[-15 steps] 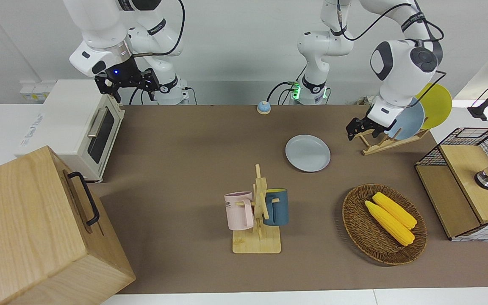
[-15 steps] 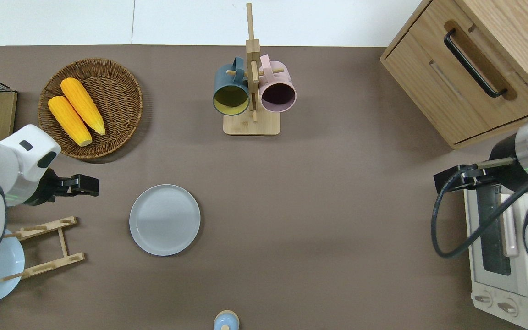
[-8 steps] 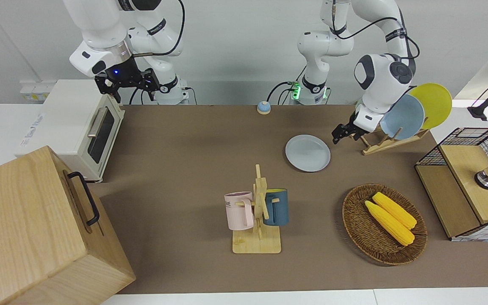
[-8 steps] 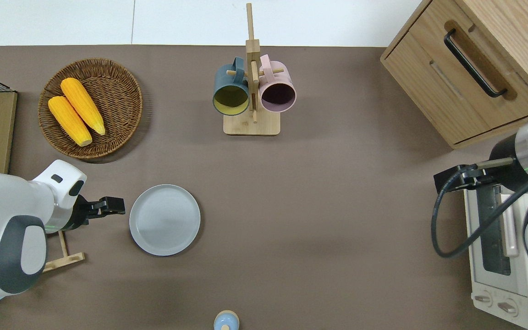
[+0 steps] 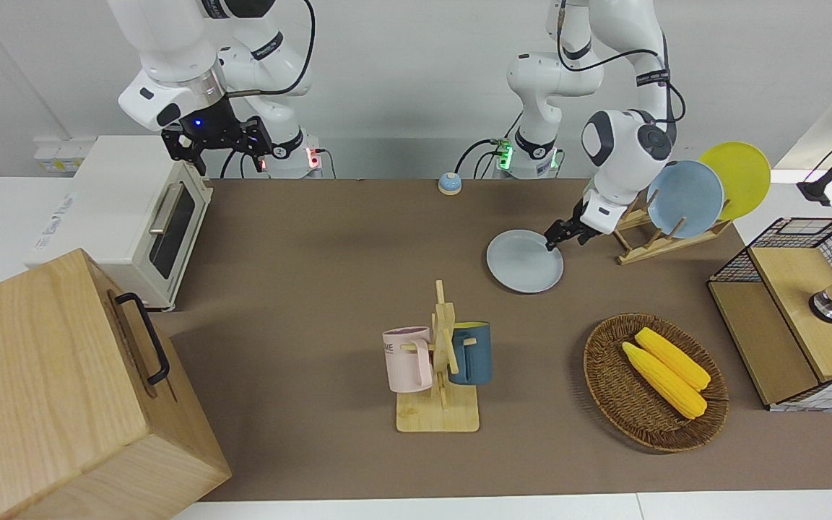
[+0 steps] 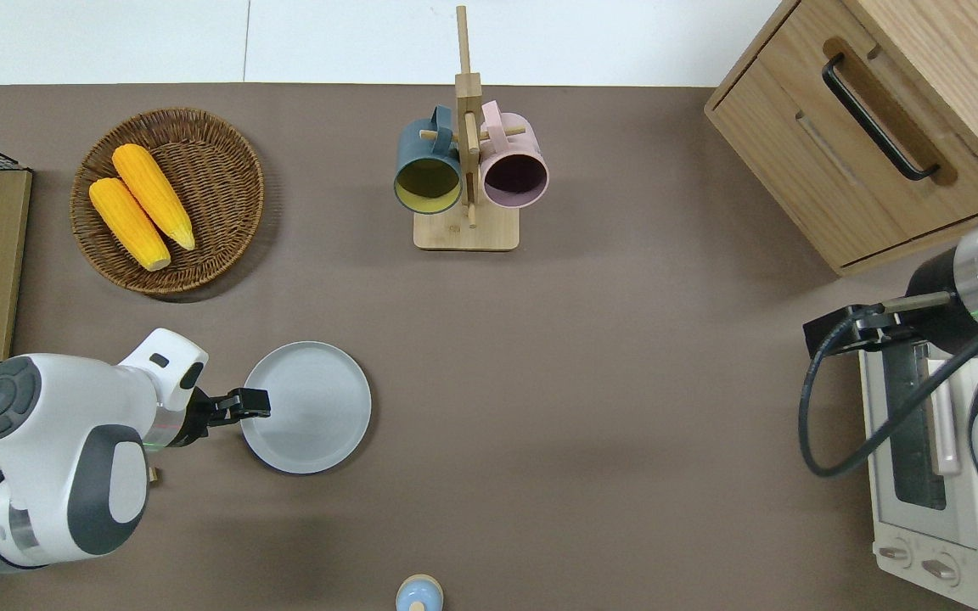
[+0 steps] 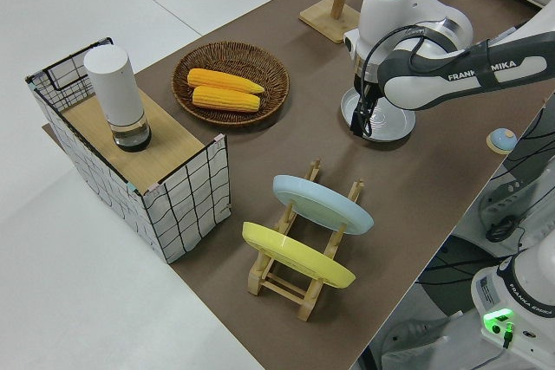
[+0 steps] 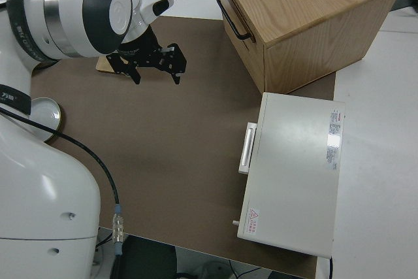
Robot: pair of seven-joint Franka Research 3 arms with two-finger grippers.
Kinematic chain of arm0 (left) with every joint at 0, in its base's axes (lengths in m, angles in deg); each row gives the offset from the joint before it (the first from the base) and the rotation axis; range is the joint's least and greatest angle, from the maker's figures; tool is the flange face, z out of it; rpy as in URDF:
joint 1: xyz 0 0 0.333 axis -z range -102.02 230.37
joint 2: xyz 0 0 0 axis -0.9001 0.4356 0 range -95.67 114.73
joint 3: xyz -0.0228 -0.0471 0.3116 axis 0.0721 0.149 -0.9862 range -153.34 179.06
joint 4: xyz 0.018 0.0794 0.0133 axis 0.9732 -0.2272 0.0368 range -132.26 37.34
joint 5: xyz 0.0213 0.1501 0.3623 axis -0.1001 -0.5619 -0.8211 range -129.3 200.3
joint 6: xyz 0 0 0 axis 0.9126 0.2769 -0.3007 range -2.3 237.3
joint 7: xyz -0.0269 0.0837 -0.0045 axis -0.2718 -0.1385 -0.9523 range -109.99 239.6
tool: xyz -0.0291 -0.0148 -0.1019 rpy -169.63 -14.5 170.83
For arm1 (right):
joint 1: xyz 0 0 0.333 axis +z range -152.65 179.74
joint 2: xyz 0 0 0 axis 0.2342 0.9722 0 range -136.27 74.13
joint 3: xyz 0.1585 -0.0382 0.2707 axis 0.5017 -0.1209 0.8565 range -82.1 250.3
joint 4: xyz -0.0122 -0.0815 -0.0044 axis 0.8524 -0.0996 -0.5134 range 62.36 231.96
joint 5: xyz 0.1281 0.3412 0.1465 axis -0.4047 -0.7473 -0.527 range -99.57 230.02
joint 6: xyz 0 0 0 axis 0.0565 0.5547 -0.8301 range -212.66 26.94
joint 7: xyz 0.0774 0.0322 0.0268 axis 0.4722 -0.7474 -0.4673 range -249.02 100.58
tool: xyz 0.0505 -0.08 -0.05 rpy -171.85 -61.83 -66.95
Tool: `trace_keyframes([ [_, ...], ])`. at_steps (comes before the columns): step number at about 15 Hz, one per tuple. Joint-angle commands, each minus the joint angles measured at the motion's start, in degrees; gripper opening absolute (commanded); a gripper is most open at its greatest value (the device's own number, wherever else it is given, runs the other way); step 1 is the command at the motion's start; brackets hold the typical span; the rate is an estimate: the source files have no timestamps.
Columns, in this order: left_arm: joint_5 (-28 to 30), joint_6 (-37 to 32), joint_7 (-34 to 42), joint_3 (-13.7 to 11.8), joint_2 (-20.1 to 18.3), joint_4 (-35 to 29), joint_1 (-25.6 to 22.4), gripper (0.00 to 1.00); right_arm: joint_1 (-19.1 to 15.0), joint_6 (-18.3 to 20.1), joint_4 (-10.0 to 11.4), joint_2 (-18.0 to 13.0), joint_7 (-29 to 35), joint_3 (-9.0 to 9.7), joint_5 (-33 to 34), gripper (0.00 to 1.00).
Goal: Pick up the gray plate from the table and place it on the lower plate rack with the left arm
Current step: 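Close the left gripper on the gray plate's rim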
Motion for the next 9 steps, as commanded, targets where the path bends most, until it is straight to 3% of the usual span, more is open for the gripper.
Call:
trace_keyframes([
  [1, 0.56, 3.22, -0.70, -0.14, 3.07, -0.83, 1.66, 0.99, -1.32, 0.62, -0.41, -0.12, 0.68, 1.13, 0.37, 0.983],
  [2, 0.56, 3.83, -0.70, -0.14, 3.94, -0.74, 2.10, 0.98, -1.32, 0.70, -0.33, -0.12, 0.68, 1.21, 0.28, 0.983],
  [3, 0.56, 4.53, -0.79, -0.14, 4.74, -0.66, 2.46, 0.90, -1.32, 0.62, -0.41, -0.12, 0.68, 1.21, 0.37, 0.983],
  [5, 0.47, 4.63, -1.66, -0.14, 4.75, -0.57, 2.81, 0.43, -1.32, 0.62, -0.41, -0.12, 0.68, 1.21, 0.37, 0.983],
  [6, 0.47, 4.11, -1.75, -0.23, 4.48, -0.39, 2.81, 0.26, -1.32, 0.62, -0.41, -0.12, 0.68, 1.13, 0.37, 0.983],
  [9, 0.12, 3.75, -1.58, -0.23, 4.04, 0.05, 2.81, 0.00, -1.32, 0.62, -0.41, -0.12, 0.68, 1.21, 0.37, 0.983],
])
